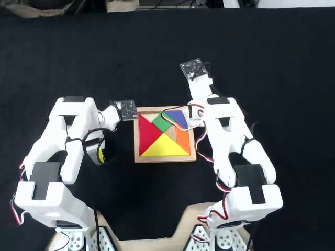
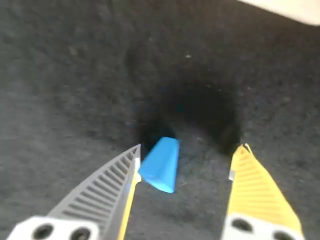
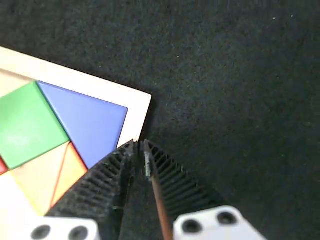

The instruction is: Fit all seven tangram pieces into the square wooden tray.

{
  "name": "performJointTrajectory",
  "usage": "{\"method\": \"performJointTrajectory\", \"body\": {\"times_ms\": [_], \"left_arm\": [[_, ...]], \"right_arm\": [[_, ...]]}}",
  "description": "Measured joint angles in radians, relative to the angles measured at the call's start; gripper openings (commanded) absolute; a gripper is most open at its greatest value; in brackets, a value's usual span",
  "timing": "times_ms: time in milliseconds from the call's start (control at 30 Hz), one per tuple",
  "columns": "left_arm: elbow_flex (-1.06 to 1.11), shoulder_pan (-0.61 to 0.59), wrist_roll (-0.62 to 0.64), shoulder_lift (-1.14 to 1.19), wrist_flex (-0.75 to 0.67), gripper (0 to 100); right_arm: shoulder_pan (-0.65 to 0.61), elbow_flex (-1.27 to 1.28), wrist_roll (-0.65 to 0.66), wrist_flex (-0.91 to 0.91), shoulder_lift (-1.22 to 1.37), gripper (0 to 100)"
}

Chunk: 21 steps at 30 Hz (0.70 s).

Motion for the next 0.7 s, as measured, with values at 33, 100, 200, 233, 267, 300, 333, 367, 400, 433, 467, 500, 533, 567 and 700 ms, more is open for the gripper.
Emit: {"method": "performJointTrajectory", "body": {"times_ms": [33,100,200,233,267,300,333,367,400,433,467,500,533,567,700], "left_arm": [[-0.002,0.0,0.0,0.0,-0.005,29],[0.0,0.0,0.0,0.0,-0.003,29],[0.006,0.0,0.0,-0.006,-0.003,29],[0.006,0.0,0.0,-0.008,-0.006,29],[0.006,0.0,0.0,-0.008,-0.006,29],[0.006,0.0,0.0,-0.008,-0.006,29],[0.006,0.0,0.0,-0.008,-0.012,29],[0.006,0.0,0.0,-0.008,-0.029,29],[0.006,0.0,0.0,-0.012,-0.04,29],[0.006,0.0,0.005,-0.017,-0.043,29],[0.005,0.0,0.012,-0.021,-0.052,29],[-0.002,0.0,0.021,-0.021,-0.055,29],[-0.012,-0.002,0.038,-0.029,-0.055,29],[-0.023,-0.006,0.057,-0.035,-0.061,29],[-0.04,-0.025,0.132,-0.08,-0.064,29]], "right_arm": [[0.0,0.0,0.0,0.0,0.0,1.1],[0.0,0.0,0.0,0.0,0.0,1.1],[0.0,0.0,0.0,0.0,0.0,1.1],[0.0,0.0,0.0,0.0,0.0,1.1],[0.0,0.0,0.0,0.0,0.0,1.1],[0.0,0.0,0.0,0.0,0.0,1.1],[0.0,0.0,0.0,0.0,0.0,1.1],[0.0,0.0,0.0,0.0,0.0,1.1],[0.0,0.0,0.0,0.0,0.0,1.1],[0.0,0.0,0.0,0.0,0.0,1.1],[0.0,0.0,0.0,0.0,0.0,1.1],[0.0,0.0,0.0,0.0,0.0,1.1],[0.0,0.0,0.0,0.0,0.0,1.1],[0.0,0.0,0.0,0.0,0.0,1.1],[0.0,0.0,0.0,0.0,0.0,1.1]]}}
